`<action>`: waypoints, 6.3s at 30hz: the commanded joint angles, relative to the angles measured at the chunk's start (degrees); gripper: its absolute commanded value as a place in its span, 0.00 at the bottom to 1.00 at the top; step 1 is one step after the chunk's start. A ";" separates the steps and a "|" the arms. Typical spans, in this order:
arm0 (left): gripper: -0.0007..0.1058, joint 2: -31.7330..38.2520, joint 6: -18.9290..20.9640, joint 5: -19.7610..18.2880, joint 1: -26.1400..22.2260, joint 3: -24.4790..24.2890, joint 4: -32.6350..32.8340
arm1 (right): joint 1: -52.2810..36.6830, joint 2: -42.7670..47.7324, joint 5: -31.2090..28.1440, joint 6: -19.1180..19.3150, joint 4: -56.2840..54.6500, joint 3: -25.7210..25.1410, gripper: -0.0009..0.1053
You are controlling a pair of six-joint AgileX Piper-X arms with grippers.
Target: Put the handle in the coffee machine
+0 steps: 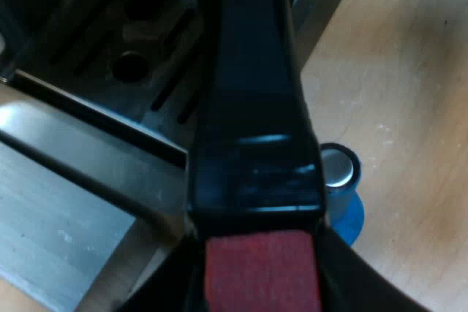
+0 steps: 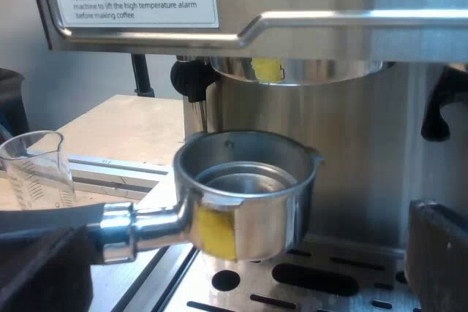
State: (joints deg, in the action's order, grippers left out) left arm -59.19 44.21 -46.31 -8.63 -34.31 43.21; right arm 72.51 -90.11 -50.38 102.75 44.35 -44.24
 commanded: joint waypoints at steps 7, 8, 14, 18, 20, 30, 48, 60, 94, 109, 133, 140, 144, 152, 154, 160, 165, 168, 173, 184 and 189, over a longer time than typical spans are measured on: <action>0.01 -4.29 -0.17 -5.64 -0.05 -3.08 -3.74 | -0.34 0.08 0.44 0.24 0.37 0.01 0.83; 0.01 -4.35 0.09 -5.63 -0.05 -3.15 -4.17 | -0.34 0.08 0.44 0.24 0.37 0.01 0.83; 0.01 -5.64 0.69 -6.35 0.17 -4.54 -5.25 | -0.34 0.08 0.44 0.24 0.37 0.01 0.83; 0.01 -7.55 0.87 -6.35 0.15 -4.95 -5.81 | -0.34 0.08 0.44 0.24 0.37 0.01 0.83; 0.01 -7.87 0.87 -6.35 0.15 -4.95 -6.08 | -0.34 0.08 0.44 0.24 0.37 0.01 0.83; 0.01 -8.96 1.93 -6.80 0.26 -6.33 -7.96 | -0.34 0.08 0.44 0.24 0.37 0.01 0.83; 0.01 -10.55 6.77 -4.56 3.60 -7.66 -11.63 | -0.34 0.08 0.44 0.24 0.37 0.01 0.83; 0.01 -10.55 7.30 -4.56 3.60 -7.66 -13.31 | -0.34 0.08 0.44 0.24 0.37 0.01 0.83; 0.01 -7.95 7.32 -5.38 3.35 -10.87 -10.90 | -0.34 0.08 0.44 0.24 0.37 0.01 0.83; 0.01 -7.95 7.32 -5.38 3.35 -10.87 -10.96 | -0.34 0.08 0.44 0.24 0.37 0.01 0.83; 0.01 -7.95 7.32 -5.38 3.35 -10.87 -10.96 | -0.34 0.08 0.51 -1.27 -0.88 0.01 0.83; 0.01 -7.95 7.42 -5.38 3.35 -10.87 -10.96 | -0.34 -0.29 4.03 -1.27 -6.91 0.01 0.83; 0.01 -7.95 7.42 -5.38 3.35 -10.87 -10.96 | -0.34 -2.69 4.04 -1.27 -6.66 -0.20 0.83; 0.01 -7.95 7.42 -5.38 3.35 -10.87 -10.96 | -1.32 -8.91 3.89 -1.03 0.68 -2.02 0.59; 0.01 -7.95 7.42 -5.38 3.35 -10.87 -10.96 | -2.29 -9.95 3.89 -1.03 0.91 -2.88 0.52; 0.01 -7.95 7.42 -5.38 3.35 -10.87 -10.96 | -5.80 -13.38 4.86 -1.03 0.91 -7.65 0.44; 0.01 -7.95 7.96 -3.60 3.04 -10.87 -12.12 | -6.52 -15.57 4.43 -1.03 0.91 -10.33 0.44; 0.01 -7.95 8.29 -3.48 2.54 -10.87 -12.94 | -6.55 -16.79 0.73 -1.03 0.91 -10.36 0.42; 0.01 -7.95 8.28 -3.57 2.54 -10.87 -12.55 | -6.96 -17.02 -1.53 -0.90 0.39 -10.36 0.33; 0.01 -7.95 8.28 -5.03 2.54 -10.87 -11.73 | -13.81 -17.02 3.29 -1.46 0.52 -10.46 0.29; 0.01 -7.95 8.28 -5.03 2.54 -10.87 -11.63 | -15.14 -17.02 4.86 -1.46 0.66 -10.66 0.29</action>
State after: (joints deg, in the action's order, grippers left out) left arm -68.76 51.94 -47.26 -5.56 -44.16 33.75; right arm 57.42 -107.25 -46.06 101.13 44.34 -54.35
